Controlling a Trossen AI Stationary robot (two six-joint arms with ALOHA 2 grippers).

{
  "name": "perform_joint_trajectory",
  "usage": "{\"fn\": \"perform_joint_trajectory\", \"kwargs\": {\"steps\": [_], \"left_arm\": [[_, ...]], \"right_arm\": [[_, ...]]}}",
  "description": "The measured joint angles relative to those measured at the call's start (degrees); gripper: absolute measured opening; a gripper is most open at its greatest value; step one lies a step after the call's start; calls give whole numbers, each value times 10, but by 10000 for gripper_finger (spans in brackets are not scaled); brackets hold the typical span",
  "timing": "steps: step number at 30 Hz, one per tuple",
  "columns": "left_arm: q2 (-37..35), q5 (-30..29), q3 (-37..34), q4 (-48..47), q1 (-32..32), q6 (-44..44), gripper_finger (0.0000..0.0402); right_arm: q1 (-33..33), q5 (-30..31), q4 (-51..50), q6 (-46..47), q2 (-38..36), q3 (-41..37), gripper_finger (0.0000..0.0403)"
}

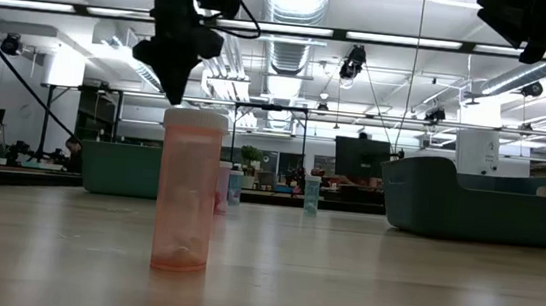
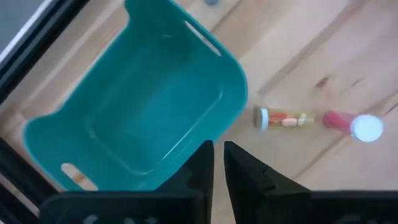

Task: Pick and place medicine bottles into bin by pill shape (circle, oval)
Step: Put the yellow capsule bottle into the green bin

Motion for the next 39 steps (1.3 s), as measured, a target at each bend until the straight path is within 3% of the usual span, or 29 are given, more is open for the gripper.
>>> {"fn": "perform_joint_trajectory", "kwargs": {"steps": [3, 9, 14, 27, 39], "left_arm": [[1, 0, -10, 16, -25, 22, 5], [1, 6, -42, 48, -102, 239, 0], [6, 34, -87, 139, -142, 328, 15], [42, 34, -188, 290, -154, 386, 201], [117, 14, -209, 346, -153, 432, 218]], "right_arm": [[0, 0, -3, -3, 0, 0, 164], [0, 0, -8, -5, 0, 0, 164], [0, 0, -10, -6, 0, 0, 164], [0, 0, -18, -15, 3, 0, 164], [0, 0, -24, -19, 3, 0, 164]]}}
